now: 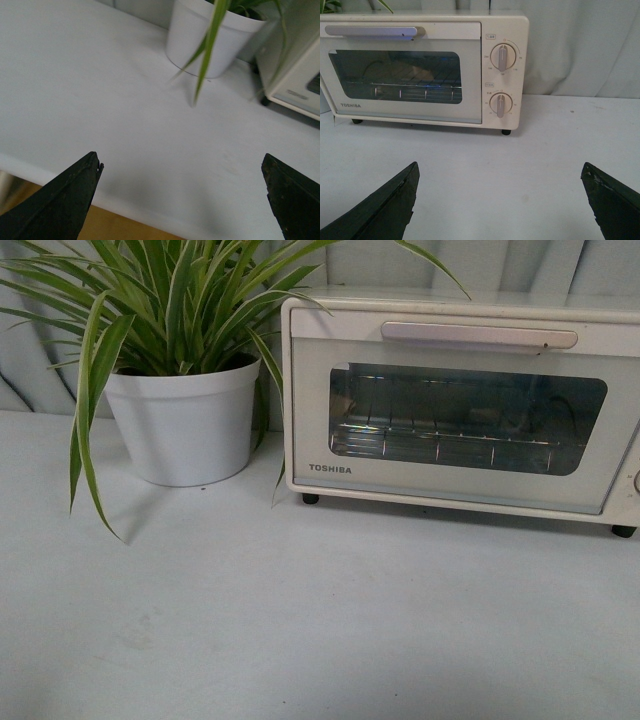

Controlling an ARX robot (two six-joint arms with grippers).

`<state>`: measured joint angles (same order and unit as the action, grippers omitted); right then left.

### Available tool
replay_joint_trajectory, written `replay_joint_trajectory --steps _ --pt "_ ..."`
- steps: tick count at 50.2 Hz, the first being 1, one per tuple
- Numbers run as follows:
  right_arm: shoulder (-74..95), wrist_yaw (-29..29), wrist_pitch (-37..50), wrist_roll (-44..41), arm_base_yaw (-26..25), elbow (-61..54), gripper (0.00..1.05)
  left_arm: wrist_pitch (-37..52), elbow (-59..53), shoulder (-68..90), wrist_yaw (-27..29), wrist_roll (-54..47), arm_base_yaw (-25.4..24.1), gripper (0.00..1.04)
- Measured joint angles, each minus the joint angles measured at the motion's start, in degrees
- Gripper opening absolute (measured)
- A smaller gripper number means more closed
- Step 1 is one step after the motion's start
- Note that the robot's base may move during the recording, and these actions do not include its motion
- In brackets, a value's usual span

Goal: Open oven

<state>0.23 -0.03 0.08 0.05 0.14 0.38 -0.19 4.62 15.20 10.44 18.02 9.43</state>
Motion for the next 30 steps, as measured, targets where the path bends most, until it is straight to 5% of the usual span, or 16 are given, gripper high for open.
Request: replay_joint_trajectory --steps 14,30 --pt "0.00 0.00 0.00 0.00 0.00 0.00 0.95 22.43 10.49 36.30 -3.78 25.51 12.87 0.98" --pt "0.00 0.00 0.00 0.00 0.00 0.00 0.95 34.03 21.46 63.45 -6.19 37.03 18.73 0.98"
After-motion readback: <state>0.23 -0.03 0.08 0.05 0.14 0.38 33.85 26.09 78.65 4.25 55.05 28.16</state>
